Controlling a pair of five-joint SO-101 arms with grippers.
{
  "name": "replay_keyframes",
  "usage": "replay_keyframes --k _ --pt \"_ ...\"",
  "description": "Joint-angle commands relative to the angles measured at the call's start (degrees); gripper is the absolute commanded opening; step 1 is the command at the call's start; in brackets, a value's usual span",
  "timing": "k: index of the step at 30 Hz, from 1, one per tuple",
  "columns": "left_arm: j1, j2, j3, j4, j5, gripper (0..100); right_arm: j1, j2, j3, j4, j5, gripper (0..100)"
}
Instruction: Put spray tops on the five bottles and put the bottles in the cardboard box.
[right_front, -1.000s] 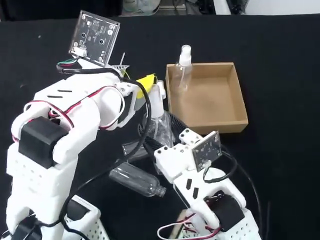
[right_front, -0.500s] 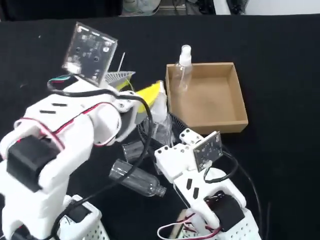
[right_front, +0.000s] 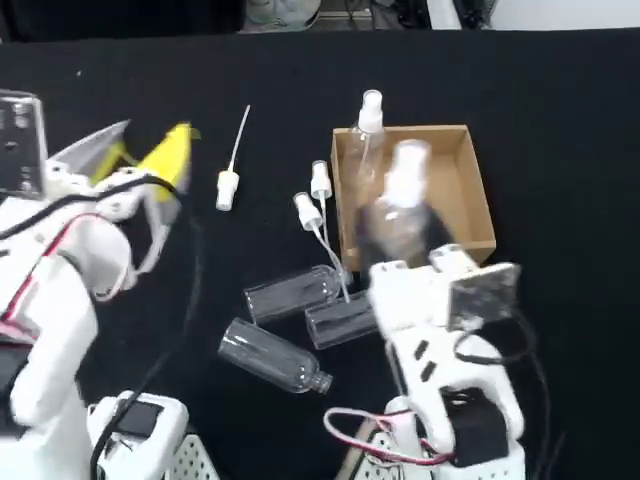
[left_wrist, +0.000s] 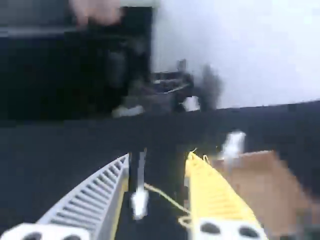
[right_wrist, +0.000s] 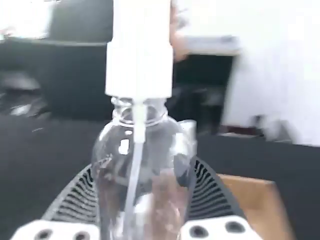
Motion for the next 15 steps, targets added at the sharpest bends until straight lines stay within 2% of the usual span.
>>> replay_keyframes --k 1,5,9,15 --pt "-8.2 -0.2 17.0 -1.1 -0.4 18 12.5 1.2 -7.3 0.2 3.7 1.1" --pt "-11.3 -0.8 37.1 -13.6 -0.1 18 25.8 11.7 -13.6 0.0 6.5 1.1" --pt "-10.5 -0.8 52.0 -25.7 0.2 18 35.0 24.2 -17.4 -2.7 9.9 1.1" --pt "-5.2 -0.8 63.8 -34.3 5.8 18 43.4 41.8 -13.9 -23.5 10.9 1.1"
